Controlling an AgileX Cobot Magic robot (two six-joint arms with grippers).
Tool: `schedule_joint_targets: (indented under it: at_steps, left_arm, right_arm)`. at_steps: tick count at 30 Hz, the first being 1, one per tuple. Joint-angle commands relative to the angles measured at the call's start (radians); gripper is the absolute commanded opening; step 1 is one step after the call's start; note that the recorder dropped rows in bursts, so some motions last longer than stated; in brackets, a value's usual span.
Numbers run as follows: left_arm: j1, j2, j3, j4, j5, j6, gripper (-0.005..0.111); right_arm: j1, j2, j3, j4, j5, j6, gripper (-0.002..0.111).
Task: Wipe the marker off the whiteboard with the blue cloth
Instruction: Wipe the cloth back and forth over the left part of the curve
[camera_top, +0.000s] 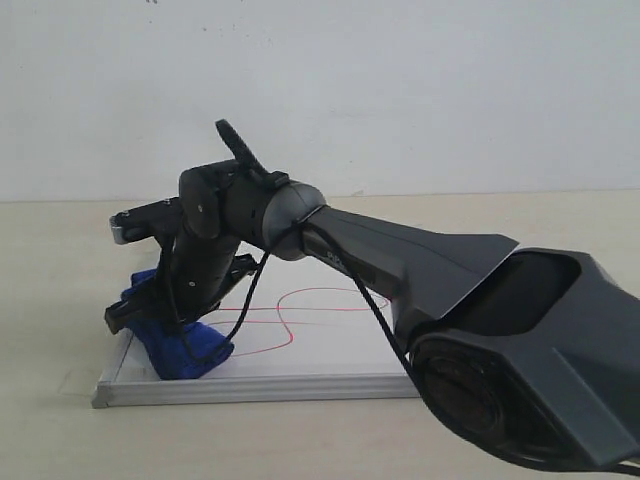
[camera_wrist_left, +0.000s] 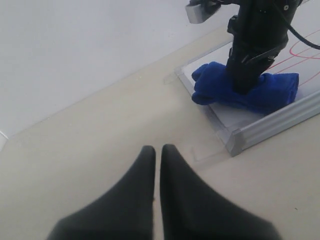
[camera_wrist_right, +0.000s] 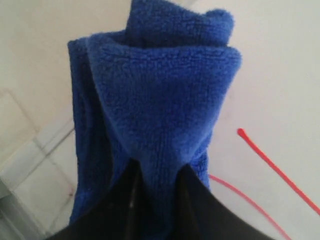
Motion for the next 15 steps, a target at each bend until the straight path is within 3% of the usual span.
schedule_joint_targets:
  at_steps: [1, 8, 9, 12, 14, 15]
  left_arm:
    - [0.002, -0.003, 0.003, -0.002, -0.003, 0.005, 0.004]
    - [0.002, -0.003, 0.003, -0.002, -0.003, 0.005, 0.004]
    - [0.002, -0.003, 0.003, -0.002, -0.003, 0.005, 0.004]
    - [0.002, -0.003, 0.003, -0.002, -0.003, 0.005, 0.004]
    - [0.002, -0.003, 0.003, -0.002, -0.003, 0.005, 0.004]
    - [0.002, -0.003, 0.003, -0.002, -0.003, 0.005, 0.004]
  right_arm:
    - [-0.02, 0.02, 0.011, -0.278, 0.114, 0.109, 0.0]
    - [-0.018, 0.02, 0.011, -0.102, 0.077, 0.048, 0.0]
    - [-0.009, 0.02, 0.011, 0.044, 0.046, -0.058, 0.0]
    - [0.005, 0.021, 0.011, 0.228, 0.018, -0.277, 0.0]
    - [0.007, 0.021, 0.011, 0.162, 0.008, -0.258, 0.0]
    - [0.007, 0.021, 0.011, 0.011, 0.011, -0.168, 0.0]
